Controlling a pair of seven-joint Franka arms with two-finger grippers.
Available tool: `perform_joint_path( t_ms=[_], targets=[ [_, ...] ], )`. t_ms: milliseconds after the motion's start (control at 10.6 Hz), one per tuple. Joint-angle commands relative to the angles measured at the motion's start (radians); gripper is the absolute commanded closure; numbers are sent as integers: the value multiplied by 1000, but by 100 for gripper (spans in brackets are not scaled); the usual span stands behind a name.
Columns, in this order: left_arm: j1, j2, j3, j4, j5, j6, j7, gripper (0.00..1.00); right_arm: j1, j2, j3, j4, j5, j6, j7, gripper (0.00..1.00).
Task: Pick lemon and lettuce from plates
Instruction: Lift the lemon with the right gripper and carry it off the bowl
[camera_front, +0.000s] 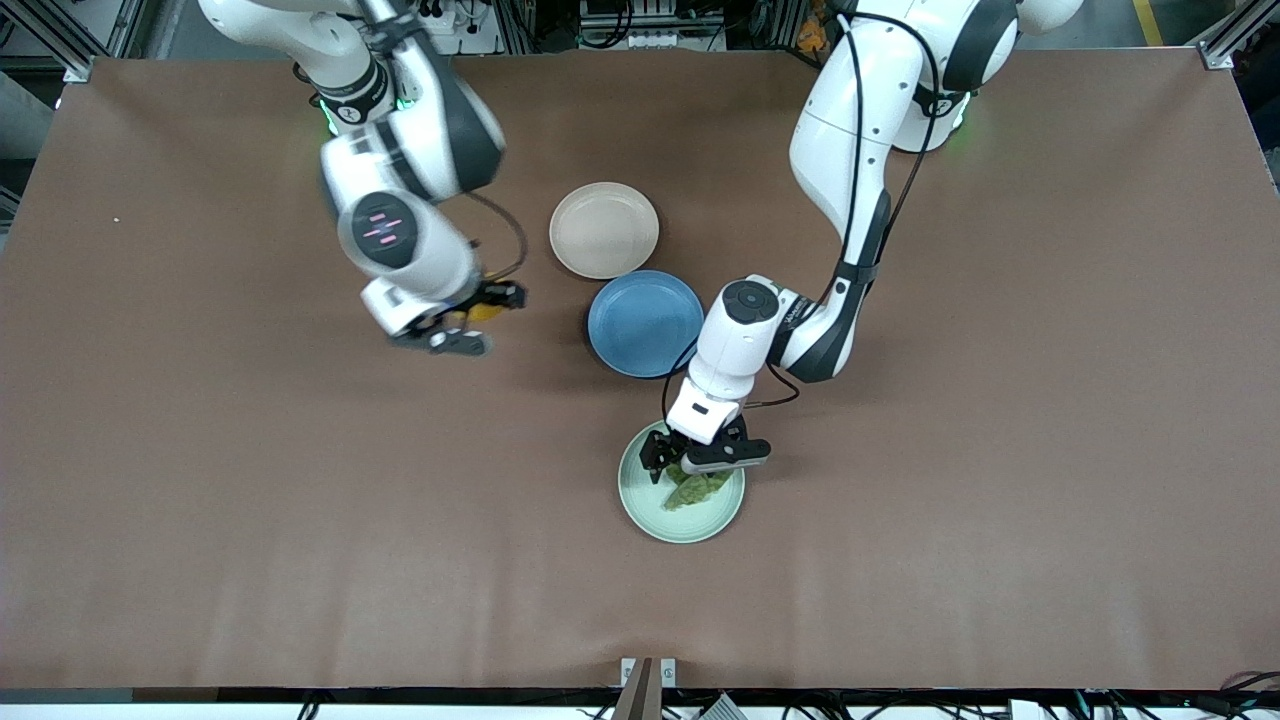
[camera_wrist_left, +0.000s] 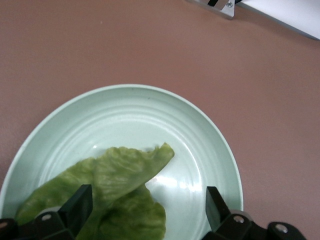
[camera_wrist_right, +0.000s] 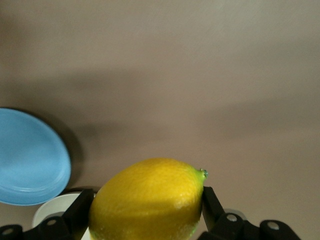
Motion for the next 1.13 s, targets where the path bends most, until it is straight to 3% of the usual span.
perform_joint_path(
  t_ms=[0, 189, 472, 1039],
  targets=[
    [-44, -12, 86, -13, 27, -5, -9, 0, -143, 5, 14, 68, -80, -56, -180, 81],
    [-45, -9, 117, -13, 116, -37, 10, 0, -244, 13, 14, 74, -123, -54, -310, 81],
    [-47, 8, 116, -15, 133, -37, 8, 0, -388, 21, 15, 80, -166, -45, -497, 81],
    [-76, 49, 117, -10, 138, -37, 8, 0, -467, 123, 17, 76, -160, 62, -536, 80]
  ],
)
